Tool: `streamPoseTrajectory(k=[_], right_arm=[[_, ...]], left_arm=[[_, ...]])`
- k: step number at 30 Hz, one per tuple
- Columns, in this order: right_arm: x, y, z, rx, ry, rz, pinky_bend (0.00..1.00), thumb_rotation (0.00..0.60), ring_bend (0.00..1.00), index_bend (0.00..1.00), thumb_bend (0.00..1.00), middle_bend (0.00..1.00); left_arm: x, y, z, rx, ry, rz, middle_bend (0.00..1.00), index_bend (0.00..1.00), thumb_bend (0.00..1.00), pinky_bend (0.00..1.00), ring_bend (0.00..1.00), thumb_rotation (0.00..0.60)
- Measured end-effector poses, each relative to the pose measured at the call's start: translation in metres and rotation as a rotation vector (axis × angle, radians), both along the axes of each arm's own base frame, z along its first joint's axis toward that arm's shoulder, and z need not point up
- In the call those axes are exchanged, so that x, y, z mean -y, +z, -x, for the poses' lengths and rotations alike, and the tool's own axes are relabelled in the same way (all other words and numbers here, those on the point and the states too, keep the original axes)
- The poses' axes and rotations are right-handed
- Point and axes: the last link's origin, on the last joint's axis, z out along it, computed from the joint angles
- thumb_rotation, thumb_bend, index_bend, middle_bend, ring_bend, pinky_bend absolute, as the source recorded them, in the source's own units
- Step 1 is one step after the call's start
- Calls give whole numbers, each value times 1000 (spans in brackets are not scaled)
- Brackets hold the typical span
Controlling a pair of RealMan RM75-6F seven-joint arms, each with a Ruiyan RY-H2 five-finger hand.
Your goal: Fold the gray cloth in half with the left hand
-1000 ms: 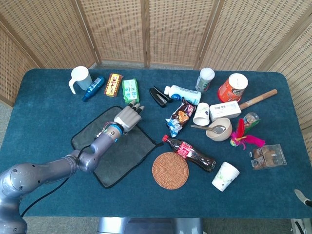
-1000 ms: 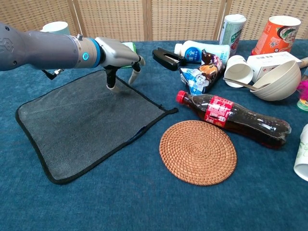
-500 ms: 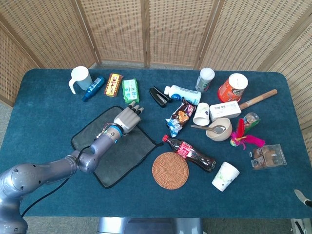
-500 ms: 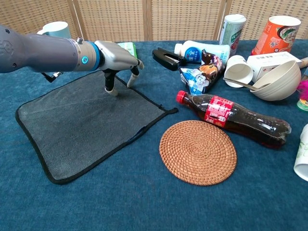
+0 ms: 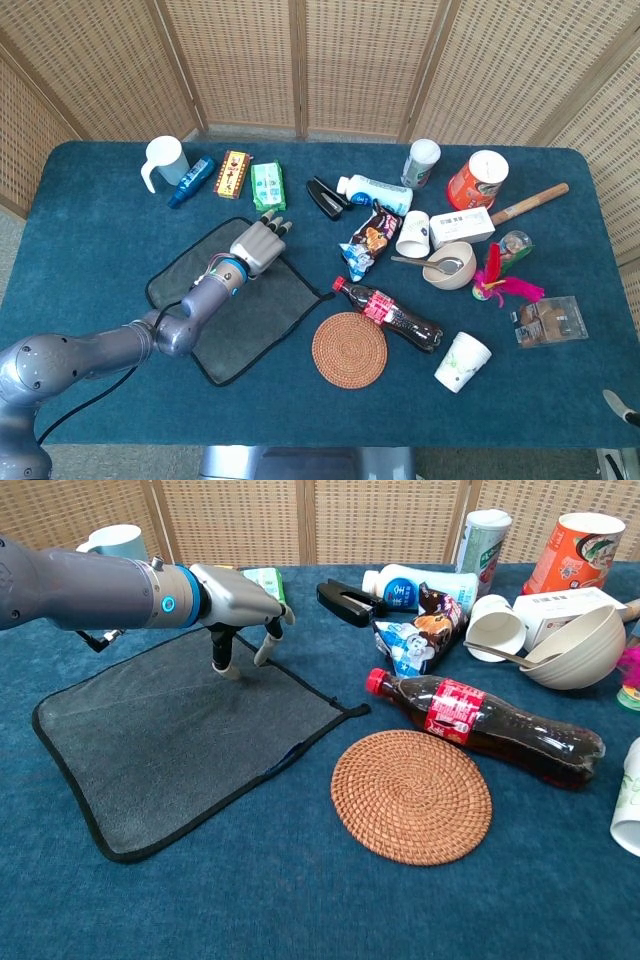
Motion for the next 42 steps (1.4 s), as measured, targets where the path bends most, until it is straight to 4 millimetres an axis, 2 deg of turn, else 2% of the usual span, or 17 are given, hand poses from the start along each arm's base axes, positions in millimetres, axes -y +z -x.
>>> streamPoseTrajectory(k=[5, 9, 11, 28, 42], right_arm=[[0, 0, 0, 3, 2, 0, 0, 600, 0, 34, 0, 0], [0, 1, 0, 4, 0, 1, 0, 600, 0, 34, 0, 0], [0, 1, 0, 4, 1, 0, 0, 600, 0, 34, 0, 0], [-1, 1, -1, 5, 4, 0, 0, 600, 0, 35, 0, 0], [-1, 1, -1, 5, 7, -1, 0, 600, 0, 34, 0, 0]], left_arm=[[0, -1, -1, 0, 0, 0, 0, 438, 353, 78, 0, 600], [1, -2, -4, 14, -3, -2, 0, 329, 354, 93, 0, 600], [1, -1, -5, 24, -9, -6, 0, 312, 354, 92, 0, 600], [4, -8, -8, 35, -33, 9, 0, 327, 353, 93, 0, 600], [8, -8, -6, 39, -28, 31, 0, 392, 353, 93, 0, 600]])
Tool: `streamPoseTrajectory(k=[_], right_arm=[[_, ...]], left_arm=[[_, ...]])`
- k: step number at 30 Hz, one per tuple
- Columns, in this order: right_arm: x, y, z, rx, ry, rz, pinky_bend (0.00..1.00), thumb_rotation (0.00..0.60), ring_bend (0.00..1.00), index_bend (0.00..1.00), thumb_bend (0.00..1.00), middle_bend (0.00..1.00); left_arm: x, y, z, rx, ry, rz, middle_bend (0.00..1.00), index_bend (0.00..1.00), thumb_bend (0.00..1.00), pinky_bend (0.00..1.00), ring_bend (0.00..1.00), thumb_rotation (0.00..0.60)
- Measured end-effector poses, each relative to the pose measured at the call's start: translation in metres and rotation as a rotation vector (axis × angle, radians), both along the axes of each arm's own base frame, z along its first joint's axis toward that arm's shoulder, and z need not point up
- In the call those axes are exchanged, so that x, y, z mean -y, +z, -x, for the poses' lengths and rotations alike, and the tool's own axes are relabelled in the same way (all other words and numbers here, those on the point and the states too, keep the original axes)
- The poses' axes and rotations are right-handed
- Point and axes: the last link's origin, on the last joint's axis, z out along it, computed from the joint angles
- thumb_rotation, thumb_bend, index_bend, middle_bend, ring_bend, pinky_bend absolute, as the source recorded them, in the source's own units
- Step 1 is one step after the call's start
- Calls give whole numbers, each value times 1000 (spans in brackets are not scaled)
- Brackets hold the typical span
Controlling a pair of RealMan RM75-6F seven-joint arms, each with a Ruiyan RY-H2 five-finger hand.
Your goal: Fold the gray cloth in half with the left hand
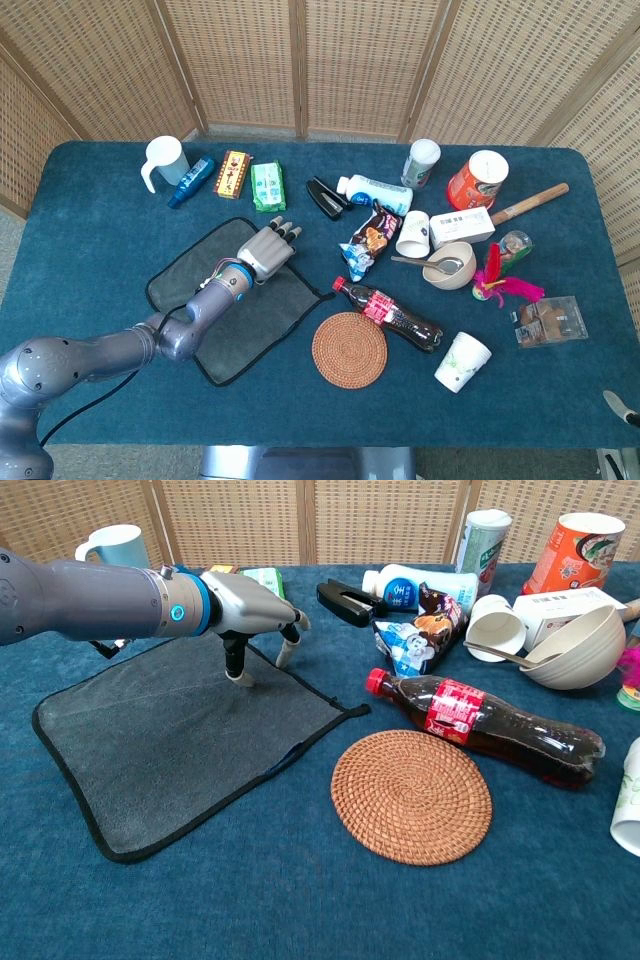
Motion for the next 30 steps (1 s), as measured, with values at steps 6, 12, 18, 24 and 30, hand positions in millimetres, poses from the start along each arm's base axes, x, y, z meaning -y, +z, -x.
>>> streamPoseTrajectory(k=[6, 12, 18, 24, 30], right_arm=[[0, 0, 0, 1, 1, -1, 0, 600, 0, 34, 0, 0], [0, 0, 0, 1, 2, -4, 0, 600, 0, 34, 0, 0], [0, -1, 0, 0, 0, -6, 0, 600, 0, 34, 0, 0], [1, -1, 0, 2, -3, -9, 0, 600, 0, 34, 0, 0], [1, -1, 1, 5, -4, -10, 0, 600, 0, 34, 0, 0]], left_arm=[[0, 4, 1, 2, 9, 1, 0, 425, 353, 93, 0, 600], [-1, 7, 3, -1, 15, -5, 0, 432, 354, 95, 0, 600], [-2, 7, 4, -11, 14, -12, 0, 439, 360, 97, 0, 600], [-4, 5, 2, -14, 8, -22, 0, 455, 396, 98, 0, 600], [-4, 3, 1, -16, 0, -32, 0, 516, 395, 113, 0, 600]])
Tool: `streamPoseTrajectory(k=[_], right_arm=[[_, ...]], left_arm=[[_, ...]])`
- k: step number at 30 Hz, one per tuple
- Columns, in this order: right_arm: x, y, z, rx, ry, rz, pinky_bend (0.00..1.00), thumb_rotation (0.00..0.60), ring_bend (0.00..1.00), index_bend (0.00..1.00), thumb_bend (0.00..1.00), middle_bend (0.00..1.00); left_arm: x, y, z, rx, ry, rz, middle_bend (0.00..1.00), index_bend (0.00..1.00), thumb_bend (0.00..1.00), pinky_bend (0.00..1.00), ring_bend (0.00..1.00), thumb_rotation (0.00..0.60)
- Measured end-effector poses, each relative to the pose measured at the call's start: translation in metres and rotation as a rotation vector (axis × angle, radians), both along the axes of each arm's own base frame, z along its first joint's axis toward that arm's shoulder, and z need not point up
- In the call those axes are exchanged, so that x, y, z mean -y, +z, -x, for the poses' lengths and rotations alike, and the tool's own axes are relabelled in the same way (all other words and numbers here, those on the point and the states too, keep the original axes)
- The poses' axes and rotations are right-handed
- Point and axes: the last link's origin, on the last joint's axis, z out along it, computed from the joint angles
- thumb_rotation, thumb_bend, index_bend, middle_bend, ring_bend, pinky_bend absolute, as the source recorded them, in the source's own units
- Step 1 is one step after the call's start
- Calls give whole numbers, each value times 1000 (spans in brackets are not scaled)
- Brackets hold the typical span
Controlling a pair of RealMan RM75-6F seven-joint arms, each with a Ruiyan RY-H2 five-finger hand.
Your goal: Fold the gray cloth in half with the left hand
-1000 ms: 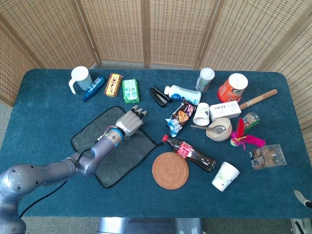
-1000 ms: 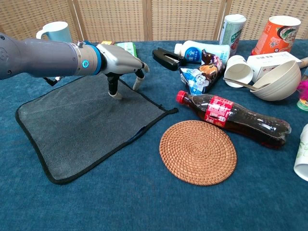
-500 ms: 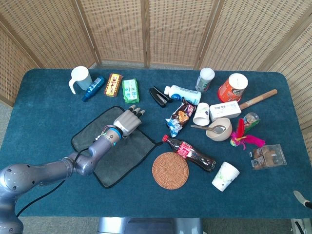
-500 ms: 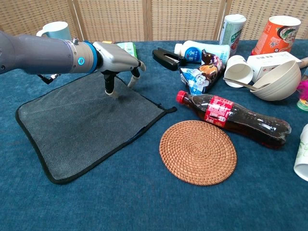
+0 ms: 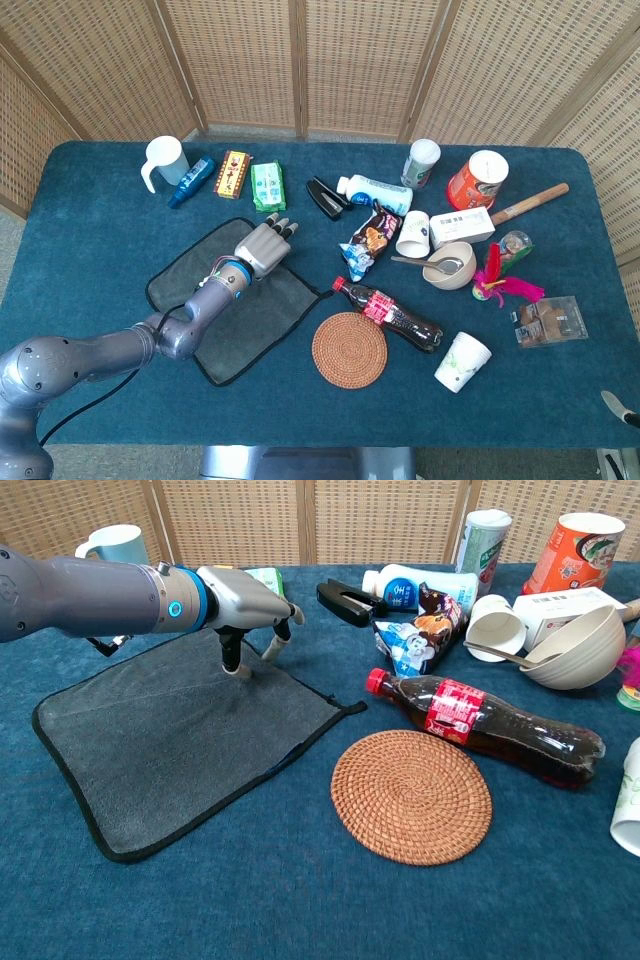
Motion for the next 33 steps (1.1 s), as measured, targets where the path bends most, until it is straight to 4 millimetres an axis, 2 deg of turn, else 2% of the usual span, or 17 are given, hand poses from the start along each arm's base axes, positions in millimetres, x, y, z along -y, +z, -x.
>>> streamPoseTrajectory(k=[14, 23, 33], right_arm=[[-1, 0, -1, 6, 4, -4, 0, 600, 0, 34, 0, 0], [-1, -1, -2, 7, 9, -9, 0, 600, 0, 34, 0, 0], [-3, 0, -4, 11, 20, -10, 0, 600, 0, 34, 0, 0]], left_arm=[[2, 0, 0, 11, -6, -7, 0, 565, 398, 125, 0, 600], [7, 10, 2, 19, -2, 2, 0, 578, 402, 125, 0, 600], [24, 26, 15, 5, 11, 22, 0, 573, 403, 122, 0, 600]])
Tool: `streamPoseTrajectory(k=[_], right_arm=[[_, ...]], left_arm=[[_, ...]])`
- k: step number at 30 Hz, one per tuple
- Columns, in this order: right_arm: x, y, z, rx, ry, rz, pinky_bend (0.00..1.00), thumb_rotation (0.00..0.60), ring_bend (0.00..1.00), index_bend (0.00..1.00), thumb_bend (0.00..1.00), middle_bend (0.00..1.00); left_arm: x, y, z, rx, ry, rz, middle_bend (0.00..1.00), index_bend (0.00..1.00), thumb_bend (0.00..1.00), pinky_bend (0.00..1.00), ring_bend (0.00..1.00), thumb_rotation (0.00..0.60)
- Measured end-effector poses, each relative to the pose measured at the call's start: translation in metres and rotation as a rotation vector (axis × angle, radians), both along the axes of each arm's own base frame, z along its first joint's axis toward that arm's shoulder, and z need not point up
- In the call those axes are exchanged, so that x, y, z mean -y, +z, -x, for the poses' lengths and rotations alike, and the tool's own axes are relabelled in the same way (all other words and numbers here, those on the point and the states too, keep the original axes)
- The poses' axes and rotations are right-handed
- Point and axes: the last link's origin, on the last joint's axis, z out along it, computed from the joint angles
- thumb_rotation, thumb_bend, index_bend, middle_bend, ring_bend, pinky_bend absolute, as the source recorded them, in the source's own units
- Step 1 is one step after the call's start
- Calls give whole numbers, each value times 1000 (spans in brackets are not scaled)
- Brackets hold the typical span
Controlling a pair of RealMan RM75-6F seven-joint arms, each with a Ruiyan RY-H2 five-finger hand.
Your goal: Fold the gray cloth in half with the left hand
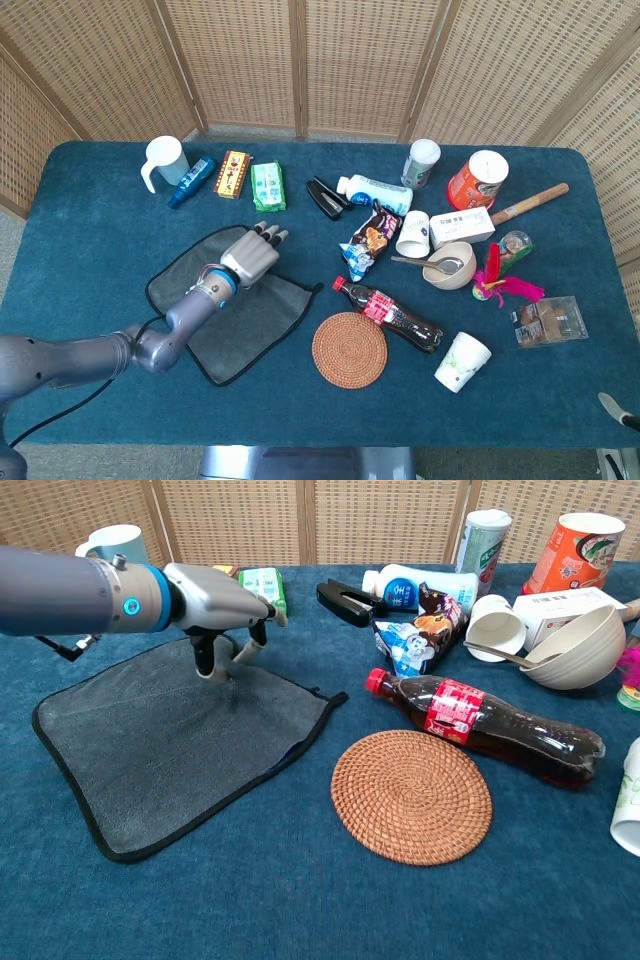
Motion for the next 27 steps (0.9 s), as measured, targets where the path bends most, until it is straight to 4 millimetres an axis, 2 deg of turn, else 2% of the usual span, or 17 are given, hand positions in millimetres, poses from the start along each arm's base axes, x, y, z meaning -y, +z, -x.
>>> streamPoseTrajectory(k=[15, 27], right_arm=[[-2, 0, -2, 4, 11, -10, 0, 600, 0, 34, 0, 0], [-1, 0, -1, 6, 10, -16, 0, 600, 0, 34, 0, 0]], left_arm=[[41, 23, 27, 19, 25, 41, 0, 568, 402, 119, 0, 600], [59, 29, 46, 19, 36, 55, 0, 564, 401, 119, 0, 600]])
